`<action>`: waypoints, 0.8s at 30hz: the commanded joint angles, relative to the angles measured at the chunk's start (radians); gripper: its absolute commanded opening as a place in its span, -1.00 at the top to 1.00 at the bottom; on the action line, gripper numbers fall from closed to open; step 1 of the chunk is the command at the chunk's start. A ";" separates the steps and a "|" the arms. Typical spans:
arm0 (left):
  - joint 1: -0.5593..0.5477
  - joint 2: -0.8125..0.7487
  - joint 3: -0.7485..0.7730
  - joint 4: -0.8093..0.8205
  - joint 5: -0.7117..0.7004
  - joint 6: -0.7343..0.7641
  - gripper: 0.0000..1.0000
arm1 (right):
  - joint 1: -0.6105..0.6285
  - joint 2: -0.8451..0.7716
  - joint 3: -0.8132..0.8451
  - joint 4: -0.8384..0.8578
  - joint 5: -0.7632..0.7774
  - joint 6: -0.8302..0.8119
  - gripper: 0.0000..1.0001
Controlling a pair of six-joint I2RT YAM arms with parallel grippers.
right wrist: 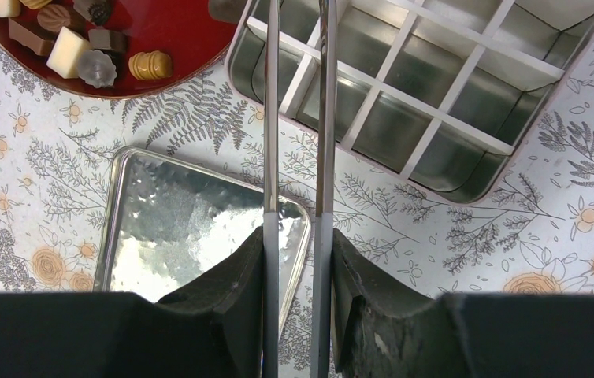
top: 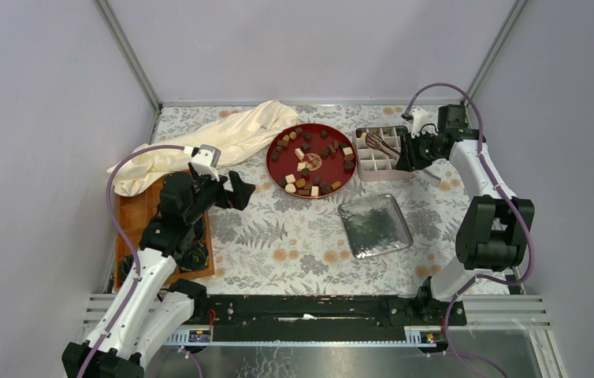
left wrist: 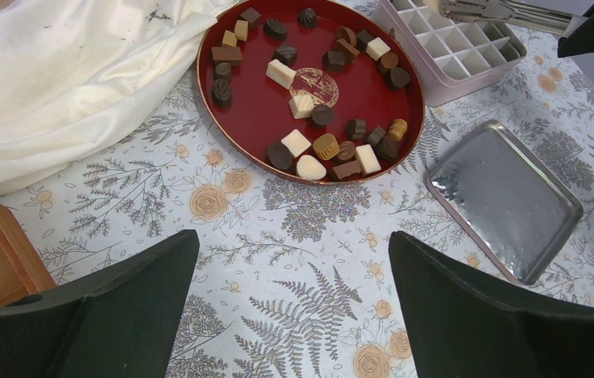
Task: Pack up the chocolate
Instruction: Place the fake chocolate in the packing box.
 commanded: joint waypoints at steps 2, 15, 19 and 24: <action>-0.007 -0.015 -0.007 0.032 0.013 -0.003 -0.97 | 0.023 0.015 0.041 -0.003 0.010 -0.011 0.85; -0.007 -0.016 -0.008 0.033 0.015 -0.005 -0.97 | 0.041 0.040 0.042 0.018 0.069 0.017 0.82; -0.006 -0.016 -0.006 0.032 0.016 -0.005 -0.97 | 0.046 0.045 0.041 0.028 0.076 0.025 0.81; -0.007 -0.013 -0.007 0.033 0.017 -0.006 -0.97 | 0.052 0.051 0.042 0.036 0.087 0.034 0.79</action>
